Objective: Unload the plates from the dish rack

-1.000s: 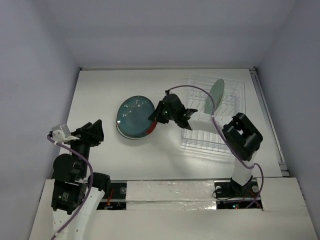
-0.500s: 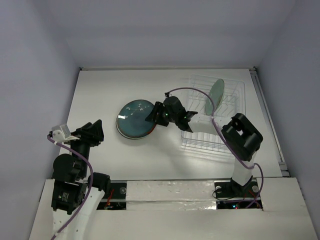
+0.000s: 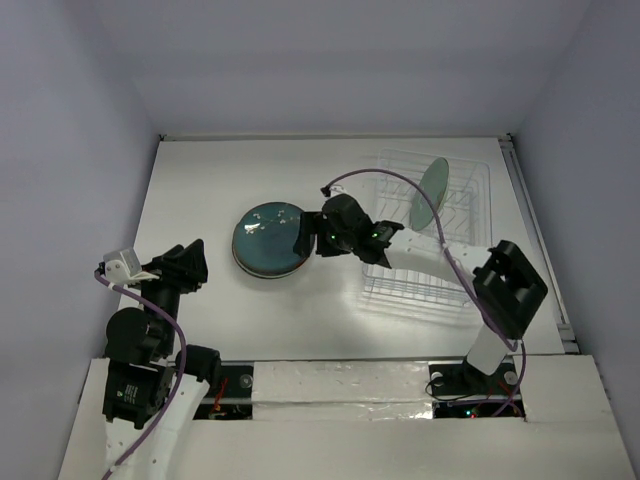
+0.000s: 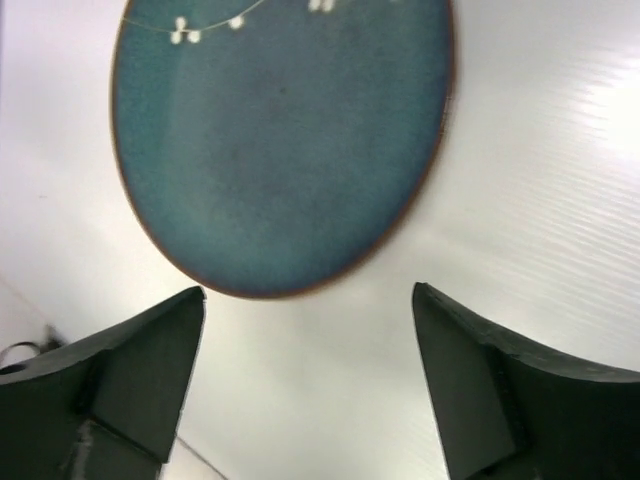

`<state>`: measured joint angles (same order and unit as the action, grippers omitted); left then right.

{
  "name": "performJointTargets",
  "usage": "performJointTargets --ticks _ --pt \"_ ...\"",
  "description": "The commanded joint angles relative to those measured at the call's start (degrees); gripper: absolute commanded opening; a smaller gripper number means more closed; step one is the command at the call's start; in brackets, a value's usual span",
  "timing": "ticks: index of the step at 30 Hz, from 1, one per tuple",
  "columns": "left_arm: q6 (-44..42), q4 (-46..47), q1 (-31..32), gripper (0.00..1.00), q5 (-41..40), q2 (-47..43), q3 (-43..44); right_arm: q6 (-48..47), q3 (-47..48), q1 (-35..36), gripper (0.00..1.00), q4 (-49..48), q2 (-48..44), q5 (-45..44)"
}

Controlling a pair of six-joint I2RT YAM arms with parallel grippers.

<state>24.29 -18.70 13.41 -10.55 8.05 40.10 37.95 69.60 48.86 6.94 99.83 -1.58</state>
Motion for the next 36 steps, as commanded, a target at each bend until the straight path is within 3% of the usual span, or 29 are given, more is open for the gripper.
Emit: performJointTargets --ticks 1,2,3,6,9,11,13,14,15,17,22,26,32,36 --pt "-0.12 2.35 -0.05 0.48 0.35 0.03 0.16 -5.78 0.36 0.27 0.86 7.47 -7.0 -10.34" --pt "-0.12 2.44 -0.05 0.48 0.35 0.03 0.16 -6.05 -0.25 0.27 0.79 8.08 -8.76 -12.37" --pt "-0.12 2.35 -0.05 0.48 0.44 -0.06 0.16 -6.31 -1.21 0.27 0.51 9.39 -12.87 -14.39" --pt "-0.12 2.35 -0.05 0.48 0.44 0.03 0.16 -7.71 -1.14 -1.3 0.0 14.13 -19.13 -24.41" --pt "-0.12 2.35 -0.05 0.48 0.44 -0.06 0.16 -10.44 -0.17 -5.51 0.0 18.36 -25.72 -32.41" --pt "-0.21 2.26 -0.05 0.48 0.53 -0.06 0.16 -12.29 0.35 -12.1 0.0 20.21 -29.07 -35.15" --pt "-0.21 2.35 -0.05 0.48 0.53 -0.06 0.07 -14.91 0.1 -18.06 0.3 20.92 -31.0 -37.07" --pt "-0.21 2.35 -0.05 0.48 0.53 -0.14 0.07 -15.71 0.27 -19.67 0.52 21.36 -31.62 -38.04" --pt "-0.12 2.35 -0.05 0.48 0.61 -0.14 0.07 -16.33 0.7 -21.07 0.81 23.01 -31.37 -38.92" --pt "-0.21 2.44 -0.05 0.48 0.61 -0.06 0.07 -18.0 1.41 -25.19 0.9 23.56 -30.23 -40.25" --pt "-0.21 2.44 -0.05 0.48 0.79 0.29 0.07 -20.37 1.94 -31.36 0.84 20.58 -24.08 -35.17" --pt "-0.21 2.35 -0.05 0.48 0.7 0.3 0.16 -20.81 3.69 -32.51 0.73 19.08 -18.63 -33.31" --pt "-0.21 2.53 -0.05 0.48 0.79 0.03 0.16 -21.78 6.68 -33.83 0.43 17.5 -13.88 -32.34" --pt "-0.21 2.53 -0.05 0.48 0.79 -0.23 0.07 -22.57 8.96 -33.83 0.43 17.83 -10.98 -31.55"
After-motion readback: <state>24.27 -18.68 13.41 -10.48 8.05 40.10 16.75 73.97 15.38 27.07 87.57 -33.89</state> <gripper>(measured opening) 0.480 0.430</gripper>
